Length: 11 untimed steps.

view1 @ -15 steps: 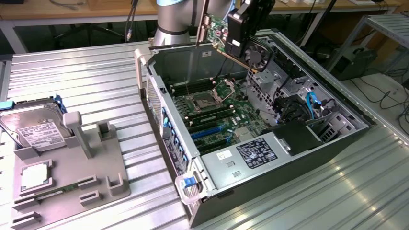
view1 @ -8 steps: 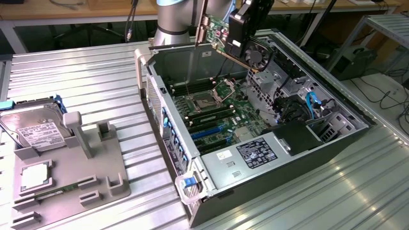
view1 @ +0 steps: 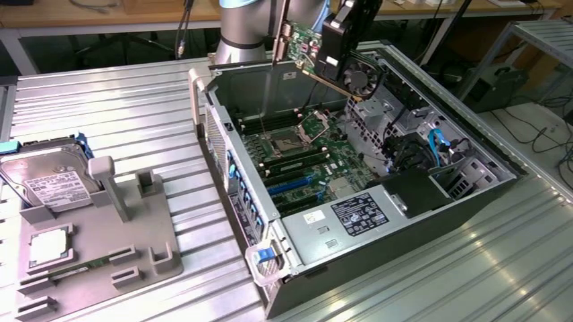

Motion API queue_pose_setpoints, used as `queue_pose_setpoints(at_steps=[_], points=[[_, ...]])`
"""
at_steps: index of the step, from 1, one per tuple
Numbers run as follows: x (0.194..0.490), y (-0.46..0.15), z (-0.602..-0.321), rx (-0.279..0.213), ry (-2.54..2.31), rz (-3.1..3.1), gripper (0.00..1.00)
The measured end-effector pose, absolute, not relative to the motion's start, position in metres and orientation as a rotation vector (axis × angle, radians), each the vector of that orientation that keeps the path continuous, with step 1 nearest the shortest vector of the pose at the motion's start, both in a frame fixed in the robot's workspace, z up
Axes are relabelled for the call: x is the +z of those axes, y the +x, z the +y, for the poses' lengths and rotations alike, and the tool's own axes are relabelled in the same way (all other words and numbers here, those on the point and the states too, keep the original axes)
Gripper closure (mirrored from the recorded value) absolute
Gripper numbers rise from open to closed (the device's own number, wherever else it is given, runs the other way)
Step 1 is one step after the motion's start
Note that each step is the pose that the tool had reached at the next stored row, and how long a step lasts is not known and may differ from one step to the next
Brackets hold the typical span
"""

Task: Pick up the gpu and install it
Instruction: 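Insert the gpu into the slot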

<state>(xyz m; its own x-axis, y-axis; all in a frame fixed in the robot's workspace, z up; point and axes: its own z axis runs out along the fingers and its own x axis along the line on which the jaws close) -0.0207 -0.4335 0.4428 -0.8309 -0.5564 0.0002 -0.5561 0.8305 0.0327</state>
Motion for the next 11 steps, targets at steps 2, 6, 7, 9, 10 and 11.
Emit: queue_pose_setpoints(at_steps=[2, 6, 7, 9, 10, 11], points=[[0.4428, -0.0207, -0.4335, -0.049, 0.925, -2.992, 0.72], [0.4428, -0.0207, -0.4335, -0.049, 0.963, -2.979, 0.72], [0.4428, -0.0207, -0.4335, -0.049, 0.970, -2.977, 0.72], [0.4428, -0.0207, -0.4335, -0.048, 0.986, -2.971, 0.72], [0.4428, -0.0207, -0.4335, -0.048, 0.994, -2.969, 0.72], [0.4428, -0.0207, -0.4335, -0.048, 1.000, -2.967, 0.72]])
